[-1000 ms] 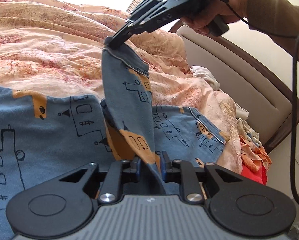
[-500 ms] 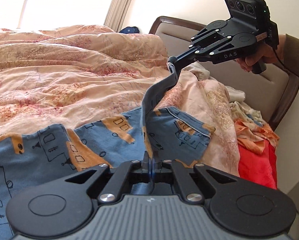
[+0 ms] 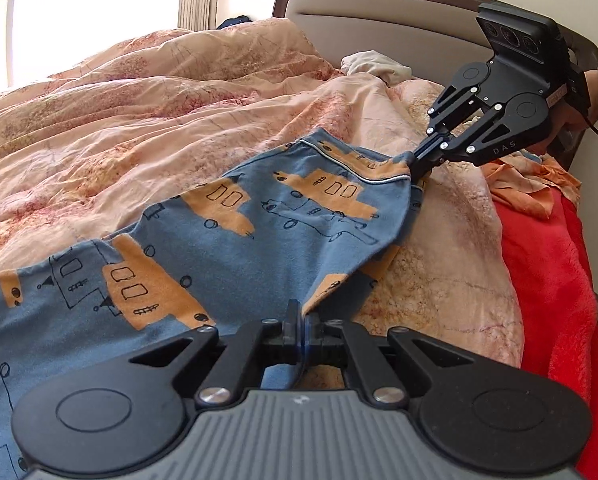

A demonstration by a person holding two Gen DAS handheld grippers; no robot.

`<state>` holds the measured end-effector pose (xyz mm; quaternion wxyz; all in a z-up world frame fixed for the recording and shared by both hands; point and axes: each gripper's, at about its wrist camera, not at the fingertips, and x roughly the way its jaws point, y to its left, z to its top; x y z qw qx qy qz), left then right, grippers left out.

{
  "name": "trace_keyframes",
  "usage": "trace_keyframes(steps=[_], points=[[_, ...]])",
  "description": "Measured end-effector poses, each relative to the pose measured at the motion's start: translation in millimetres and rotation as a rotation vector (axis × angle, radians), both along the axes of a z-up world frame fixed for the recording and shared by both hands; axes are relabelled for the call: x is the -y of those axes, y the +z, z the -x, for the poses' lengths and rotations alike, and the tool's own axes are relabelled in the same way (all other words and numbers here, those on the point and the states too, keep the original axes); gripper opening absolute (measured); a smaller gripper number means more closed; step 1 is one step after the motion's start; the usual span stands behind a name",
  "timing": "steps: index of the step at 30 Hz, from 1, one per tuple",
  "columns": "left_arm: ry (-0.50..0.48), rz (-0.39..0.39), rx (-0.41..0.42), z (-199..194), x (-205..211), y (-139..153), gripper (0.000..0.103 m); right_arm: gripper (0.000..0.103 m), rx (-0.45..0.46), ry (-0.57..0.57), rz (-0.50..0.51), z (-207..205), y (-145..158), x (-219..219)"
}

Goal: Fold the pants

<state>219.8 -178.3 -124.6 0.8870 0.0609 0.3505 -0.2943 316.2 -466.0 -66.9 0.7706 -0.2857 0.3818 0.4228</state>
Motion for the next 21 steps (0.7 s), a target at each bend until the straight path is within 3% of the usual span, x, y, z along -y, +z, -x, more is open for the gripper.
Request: trace_keyframes(steps=[3, 4, 5, 7, 8, 10, 17, 18, 20, 21], points=[[0.008, 0.0, -0.01, -2, 2, -1, 0.001, 0.008, -0.042, -0.051, -0.059, 3, -6, 6], [0.009, -0.002, -0.011, -3, 2, -1, 0.001, 0.019, -0.062, -0.087, -0.1, 3, -6, 11], [0.008, -0.003, -0.012, -4, 2, -1, 0.001, 0.022, -0.103, -0.136, -0.17, 2, -6, 18], [0.007, -0.003, -0.013, -4, 3, -1, 0.001, 0.043, -0.172, -0.255, -0.312, 1, -7, 33], [0.006, -0.004, -0.013, -4, 3, -1, 0.001, 0.045, -0.22, -0.303, -0.385, 2, -10, 41], [0.007, -0.003, -0.015, -5, 3, -1, 0.001, 0.045, -0.266, -0.388, -0.492, 8, -17, 52], [0.002, -0.009, -0.018, -4, 5, -4, 0.003, 0.043, -0.324, -0.66, -0.677, 13, -33, 61], [0.002, -0.009, -0.018, -4, 5, -4, 0.003, 0.04, -0.336, -0.681, -0.694, 11, -34, 61], [0.0, -0.012, -0.019, -5, 6, -4, 0.003, 0.011, -0.309, -0.668, -0.657, 8, -35, 52], [-0.002, -0.014, -0.018, -4, 6, -4, 0.003, 0.01, -0.281, -0.642, -0.625, 9, -33, 46]])
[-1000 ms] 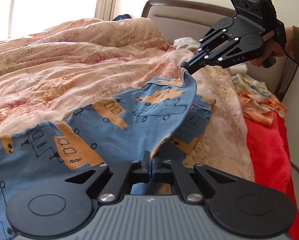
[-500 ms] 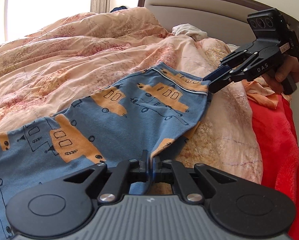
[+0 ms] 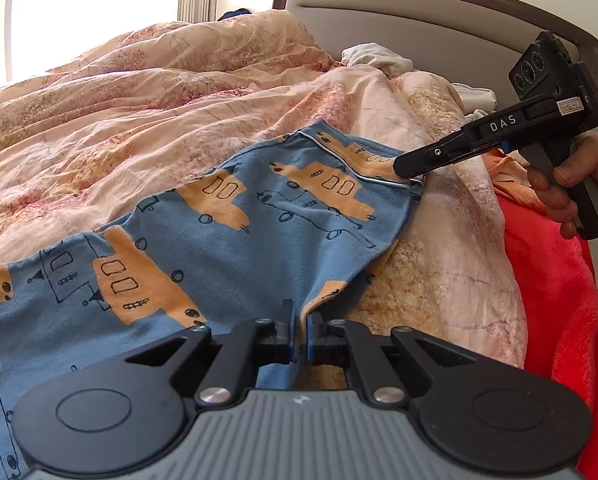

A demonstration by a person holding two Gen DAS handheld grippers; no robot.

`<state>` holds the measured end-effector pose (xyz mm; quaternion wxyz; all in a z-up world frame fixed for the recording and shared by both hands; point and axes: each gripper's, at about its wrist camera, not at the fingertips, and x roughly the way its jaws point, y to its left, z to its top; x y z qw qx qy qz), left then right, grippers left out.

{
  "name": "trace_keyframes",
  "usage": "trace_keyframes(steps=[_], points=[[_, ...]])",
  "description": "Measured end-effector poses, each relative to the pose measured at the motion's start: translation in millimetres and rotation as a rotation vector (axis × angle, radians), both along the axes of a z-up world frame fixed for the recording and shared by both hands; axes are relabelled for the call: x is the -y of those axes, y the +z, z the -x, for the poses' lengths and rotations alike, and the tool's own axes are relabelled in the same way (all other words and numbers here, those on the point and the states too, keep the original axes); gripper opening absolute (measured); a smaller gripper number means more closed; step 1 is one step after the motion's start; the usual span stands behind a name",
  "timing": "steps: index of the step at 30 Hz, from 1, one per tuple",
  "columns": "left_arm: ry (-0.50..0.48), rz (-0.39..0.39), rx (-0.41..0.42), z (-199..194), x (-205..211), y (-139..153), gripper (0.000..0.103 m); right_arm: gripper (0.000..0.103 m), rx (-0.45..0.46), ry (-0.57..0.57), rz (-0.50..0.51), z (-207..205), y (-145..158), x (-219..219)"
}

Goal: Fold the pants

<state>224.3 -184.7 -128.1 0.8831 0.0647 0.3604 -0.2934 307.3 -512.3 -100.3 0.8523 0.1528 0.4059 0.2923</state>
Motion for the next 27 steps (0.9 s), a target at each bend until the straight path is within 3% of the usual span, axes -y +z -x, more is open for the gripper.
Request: trace_keyframes(steps=[3, 7, 12, 18, 21, 23, 24, 27], points=[[-0.009, -0.001, 0.008, 1, 1, 2, 0.003, 0.008, 0.07, 0.059, 0.055, 2, 10, -11], [-0.021, -0.008, 0.024, 4, 6, 3, 0.006, 0.008, 0.162, 0.045, 0.111, 6, 35, -5], [-0.032, -0.024, 0.024, 5, 11, -1, 0.008, 0.008, 0.147, 0.055, 0.22, 13, 25, -4], [-0.062, -0.038, 0.036, 9, 14, -3, 0.015, 0.008, 0.118, 0.004, 0.21, 30, 4, 3], [-0.06, -0.031, 0.038, 10, 12, -4, 0.016, 0.019, 0.116, -0.033, 0.166, 33, 10, 7], [-0.06, -0.027, 0.039, 11, 12, -3, 0.016, 0.032, 0.175, -0.051, 0.15, 27, 27, 6], [-0.059, -0.027, 0.038, 11, 12, -3, 0.016, 0.043, 0.203, -0.054, 0.163, 20, 35, 3], [-0.052, -0.026, 0.034, 11, 11, -2, 0.017, 0.041, 0.221, -0.03, 0.2, -18, 44, -11]])
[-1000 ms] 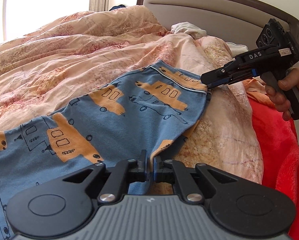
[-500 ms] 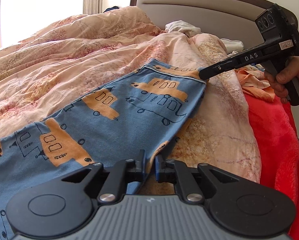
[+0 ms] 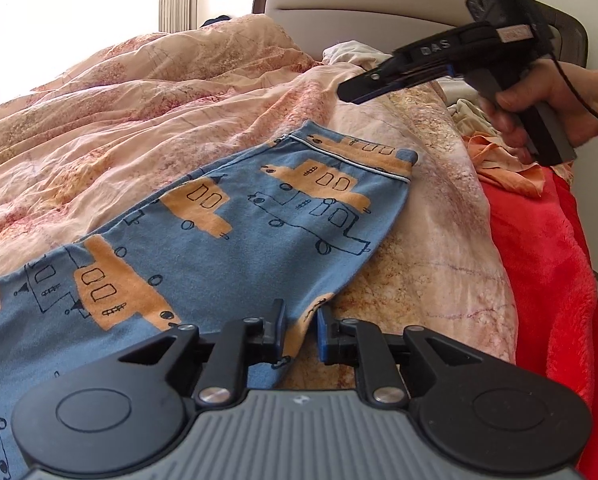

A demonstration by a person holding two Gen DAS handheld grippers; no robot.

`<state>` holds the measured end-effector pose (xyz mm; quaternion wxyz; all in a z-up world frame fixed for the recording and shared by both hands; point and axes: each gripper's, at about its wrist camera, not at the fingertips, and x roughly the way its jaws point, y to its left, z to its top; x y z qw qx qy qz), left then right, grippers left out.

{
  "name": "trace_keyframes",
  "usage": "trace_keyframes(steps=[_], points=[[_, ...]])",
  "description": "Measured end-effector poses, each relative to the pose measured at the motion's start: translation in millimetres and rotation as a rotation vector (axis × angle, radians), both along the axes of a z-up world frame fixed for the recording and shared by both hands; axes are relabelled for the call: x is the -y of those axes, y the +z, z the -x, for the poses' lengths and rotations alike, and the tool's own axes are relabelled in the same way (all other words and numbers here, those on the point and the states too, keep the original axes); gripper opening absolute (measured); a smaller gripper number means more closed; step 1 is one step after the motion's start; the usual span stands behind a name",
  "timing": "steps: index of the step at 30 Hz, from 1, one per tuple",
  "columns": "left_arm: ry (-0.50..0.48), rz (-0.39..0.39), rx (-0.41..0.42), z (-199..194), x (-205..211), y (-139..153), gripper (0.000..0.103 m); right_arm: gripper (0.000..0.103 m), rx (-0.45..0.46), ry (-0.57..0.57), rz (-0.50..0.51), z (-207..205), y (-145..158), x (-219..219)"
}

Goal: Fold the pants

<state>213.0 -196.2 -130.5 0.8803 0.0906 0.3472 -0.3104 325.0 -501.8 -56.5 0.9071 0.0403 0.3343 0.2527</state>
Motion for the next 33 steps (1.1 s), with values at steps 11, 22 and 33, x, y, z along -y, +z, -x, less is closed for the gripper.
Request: trace_keyframes(steps=[11, 22, 33], points=[[0.005, 0.012, -0.006, -1, 0, 0, 0.025, 0.005, -0.115, 0.109, 0.157, -54, -31, -32], [0.004, 0.055, -0.037, 10, -4, 3, 0.053, 0.027, -0.053, -0.022, 0.256, -46, -45, -38], [0.347, 0.075, 0.038, 62, -180, 37, 0.067, 0.073, 0.048, 0.276, 0.075, -19, 10, -141]])
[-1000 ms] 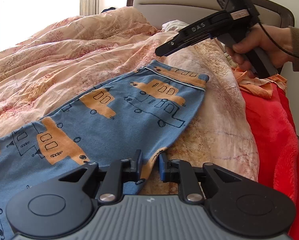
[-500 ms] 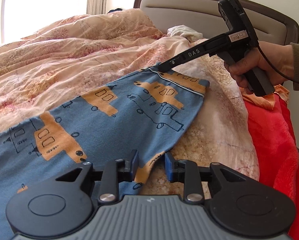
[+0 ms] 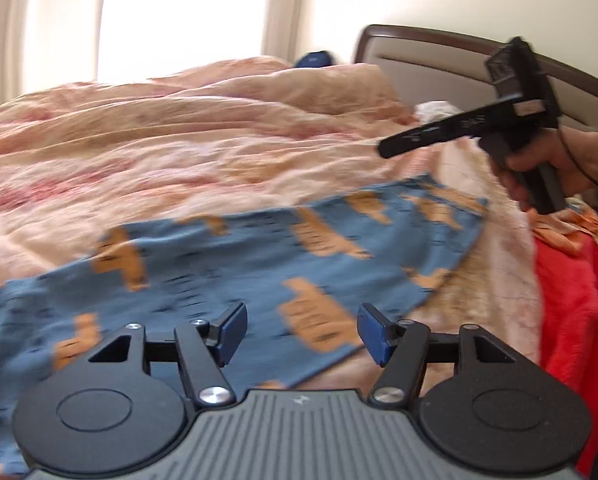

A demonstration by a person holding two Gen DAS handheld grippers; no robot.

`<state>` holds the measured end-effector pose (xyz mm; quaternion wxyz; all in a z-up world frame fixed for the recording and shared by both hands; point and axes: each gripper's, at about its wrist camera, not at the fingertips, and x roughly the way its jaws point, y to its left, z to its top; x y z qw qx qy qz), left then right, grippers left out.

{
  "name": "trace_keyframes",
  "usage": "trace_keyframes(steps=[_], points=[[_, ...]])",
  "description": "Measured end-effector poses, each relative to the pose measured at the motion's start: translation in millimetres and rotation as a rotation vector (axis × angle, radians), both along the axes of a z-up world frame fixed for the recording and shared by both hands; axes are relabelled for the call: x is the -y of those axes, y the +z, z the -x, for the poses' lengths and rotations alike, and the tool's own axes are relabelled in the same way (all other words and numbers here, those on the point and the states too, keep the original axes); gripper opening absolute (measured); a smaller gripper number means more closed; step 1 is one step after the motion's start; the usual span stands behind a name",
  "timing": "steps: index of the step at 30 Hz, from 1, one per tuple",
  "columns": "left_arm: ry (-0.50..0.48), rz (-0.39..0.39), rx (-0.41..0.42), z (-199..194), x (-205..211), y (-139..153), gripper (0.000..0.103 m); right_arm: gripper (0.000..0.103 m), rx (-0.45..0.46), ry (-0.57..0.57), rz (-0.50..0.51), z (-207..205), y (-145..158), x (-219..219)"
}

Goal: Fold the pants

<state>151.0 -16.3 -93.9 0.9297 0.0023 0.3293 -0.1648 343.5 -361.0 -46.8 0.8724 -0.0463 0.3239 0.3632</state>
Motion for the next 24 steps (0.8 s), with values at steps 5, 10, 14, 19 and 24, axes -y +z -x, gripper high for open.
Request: trace_keyframes(steps=[5, 10, 14, 19, 24], points=[[0.157, -0.033, -0.143, -19, -73, -13, 0.061, 0.073, -0.029, 0.244, 0.018, -31, -6, -132], [0.138, -0.062, -0.142, -15, -78, -25, 0.061, 0.054, -0.069, 0.401, 0.098, -60, -24, -244], [0.156, -0.007, -0.135, -10, -83, -30, 0.065, 0.035, -0.129, 0.442, 0.152, -74, -39, -287], [0.149, -0.005, -0.124, -10, -83, -33, 0.067, 0.034, -0.171, 0.499, 0.225, -77, -51, -310], [0.15, 0.009, -0.118, -9, -84, -35, 0.068, 0.002, -0.096, 0.488, 0.261, -72, -50, -309]])
